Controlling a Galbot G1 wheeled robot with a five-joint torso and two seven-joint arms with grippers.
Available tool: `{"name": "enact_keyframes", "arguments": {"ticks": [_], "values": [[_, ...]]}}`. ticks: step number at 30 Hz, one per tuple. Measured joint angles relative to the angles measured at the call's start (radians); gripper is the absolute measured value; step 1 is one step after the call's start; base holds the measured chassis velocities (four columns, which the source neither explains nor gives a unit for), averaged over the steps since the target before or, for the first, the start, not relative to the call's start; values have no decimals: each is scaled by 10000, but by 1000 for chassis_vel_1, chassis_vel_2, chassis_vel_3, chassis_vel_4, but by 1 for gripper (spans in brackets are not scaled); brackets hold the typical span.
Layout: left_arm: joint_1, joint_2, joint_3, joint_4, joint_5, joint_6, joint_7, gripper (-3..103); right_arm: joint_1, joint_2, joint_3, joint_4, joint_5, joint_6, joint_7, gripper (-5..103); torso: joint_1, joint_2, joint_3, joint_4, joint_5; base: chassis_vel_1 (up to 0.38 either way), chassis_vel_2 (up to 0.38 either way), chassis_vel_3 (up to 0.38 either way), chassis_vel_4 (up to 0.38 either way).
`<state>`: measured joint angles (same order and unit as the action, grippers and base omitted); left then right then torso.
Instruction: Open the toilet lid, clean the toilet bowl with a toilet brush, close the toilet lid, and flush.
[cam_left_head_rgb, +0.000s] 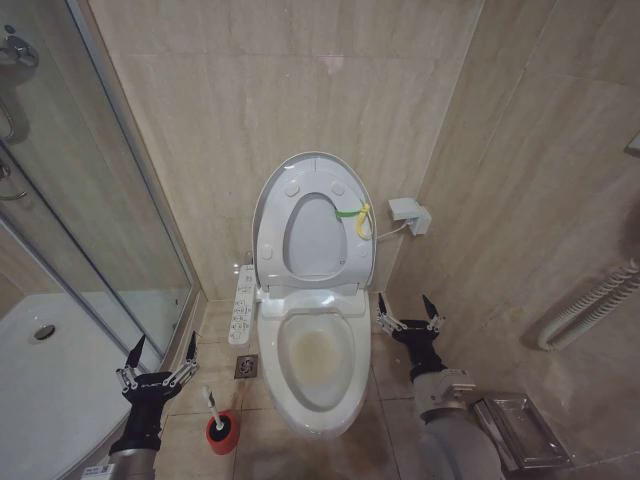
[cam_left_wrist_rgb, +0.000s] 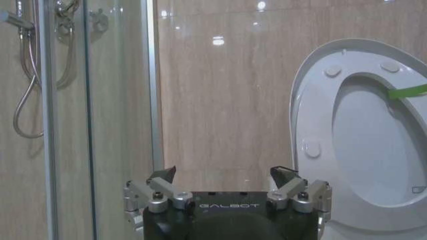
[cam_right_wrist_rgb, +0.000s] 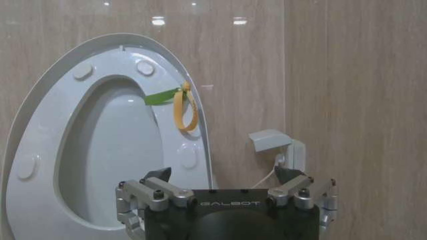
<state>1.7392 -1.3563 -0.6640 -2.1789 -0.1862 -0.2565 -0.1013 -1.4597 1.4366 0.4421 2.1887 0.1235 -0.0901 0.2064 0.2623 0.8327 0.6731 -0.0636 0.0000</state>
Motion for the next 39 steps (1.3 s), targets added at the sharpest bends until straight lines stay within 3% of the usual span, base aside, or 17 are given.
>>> {"name": "enact_keyframes", "arguments": {"ticks": [39], "values": [[0,0,0,4,-3,0,-1,96,0,0,0,0,0,0,0,100,0,0,0,0,0,0,0,0,0]]}}
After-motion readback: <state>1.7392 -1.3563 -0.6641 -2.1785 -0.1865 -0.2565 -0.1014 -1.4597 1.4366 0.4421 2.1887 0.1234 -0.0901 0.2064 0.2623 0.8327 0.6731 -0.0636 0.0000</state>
